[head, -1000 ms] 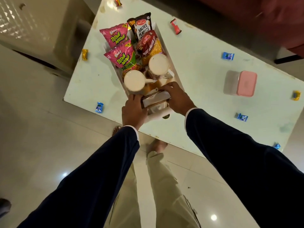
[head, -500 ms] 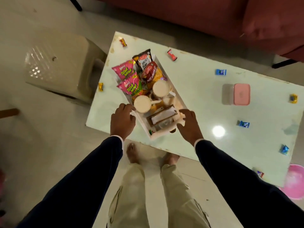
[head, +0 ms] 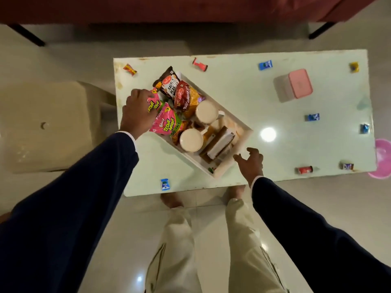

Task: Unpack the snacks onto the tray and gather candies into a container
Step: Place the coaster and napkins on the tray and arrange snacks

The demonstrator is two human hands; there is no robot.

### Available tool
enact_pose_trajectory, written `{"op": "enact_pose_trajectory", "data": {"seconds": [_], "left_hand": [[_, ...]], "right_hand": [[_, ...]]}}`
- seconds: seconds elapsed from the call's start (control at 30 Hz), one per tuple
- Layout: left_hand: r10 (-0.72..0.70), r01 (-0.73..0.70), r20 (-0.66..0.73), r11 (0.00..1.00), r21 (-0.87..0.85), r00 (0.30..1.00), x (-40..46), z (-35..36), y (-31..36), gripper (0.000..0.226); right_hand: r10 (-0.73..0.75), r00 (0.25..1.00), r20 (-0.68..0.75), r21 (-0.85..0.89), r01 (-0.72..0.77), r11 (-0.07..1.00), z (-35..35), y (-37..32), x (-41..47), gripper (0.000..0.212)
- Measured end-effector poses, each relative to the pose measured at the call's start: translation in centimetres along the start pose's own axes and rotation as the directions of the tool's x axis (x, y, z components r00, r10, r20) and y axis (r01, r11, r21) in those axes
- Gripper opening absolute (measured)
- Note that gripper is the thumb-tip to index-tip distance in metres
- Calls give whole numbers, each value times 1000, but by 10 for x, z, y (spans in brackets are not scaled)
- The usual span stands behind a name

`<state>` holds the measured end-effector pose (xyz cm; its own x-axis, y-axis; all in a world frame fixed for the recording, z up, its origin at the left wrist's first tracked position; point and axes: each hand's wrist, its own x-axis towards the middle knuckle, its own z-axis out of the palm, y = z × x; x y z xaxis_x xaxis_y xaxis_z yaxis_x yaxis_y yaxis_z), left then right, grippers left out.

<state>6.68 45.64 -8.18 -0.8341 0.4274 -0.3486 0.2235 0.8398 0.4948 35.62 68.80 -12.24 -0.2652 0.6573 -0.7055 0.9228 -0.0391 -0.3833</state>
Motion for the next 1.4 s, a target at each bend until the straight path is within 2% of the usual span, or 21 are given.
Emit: {"op": "enact_pose_trajectory", "data": {"seconds": [0.07, 0.2, 0.33, 0.43, 0.53, 0.7, 0.83, 0.97, 1.13, 1.27, 1.4], "left_hand": [[13, -13, 28, 1000, 17, 1000, 17, 0, -13, 45], [13, -21, 88, 995, 93, 996, 40, 7, -30, 57], [-85, 97, 195, 994, -51, 977, 68, 14, -32, 73], [-159, 199, 259, 971, -136, 953, 88, 22, -23, 69], [-131, 187, 261, 961, -202, 956, 104, 31, -17, 59], [-122, 176, 239, 960, -217, 963, 114, 42, -21, 58], [-84, 117, 177, 976, -183, 981, 112, 47, -17, 47], [-134, 156, 133, 973, -171, 982, 95, 45, -13, 56], [-197, 216, 90, 920, -327, 976, 54, 47, -6, 48], [-268, 277, 84, 846, -455, 960, 20, 58, 5, 29], [-306, 281, 32, 821, -497, 951, -10, 80, 11, 27]], "right_hand": [[96, 994, -45, 36, -94, 995, 15, 3, -1, 80], [223, 974, -39, 281, -203, 938, 38, 7, 0, 91], [278, 961, -12, 424, -246, 871, 46, 7, 6, 85], [302, 953, 29, 531, -271, 803, 45, 9, 14, 81], [287, 954, 89, 615, -279, 737, 43, 7, 18, 77], [296, 948, 115, 611, -302, 732, 51, 2, 24, 77], [308, 943, 126, 614, -318, 722, 51, 0, 26, 77], [304, 947, 104, 597, -303, 743, 38, 2, 26, 78], [247, 962, 114, 556, -268, 787, -4, -2, 33, 71], [168, 977, 133, 457, -211, 864, -55, -11, 55, 75], [108, 981, 160, 355, -160, 921, -88, -22, 89, 73]]}}
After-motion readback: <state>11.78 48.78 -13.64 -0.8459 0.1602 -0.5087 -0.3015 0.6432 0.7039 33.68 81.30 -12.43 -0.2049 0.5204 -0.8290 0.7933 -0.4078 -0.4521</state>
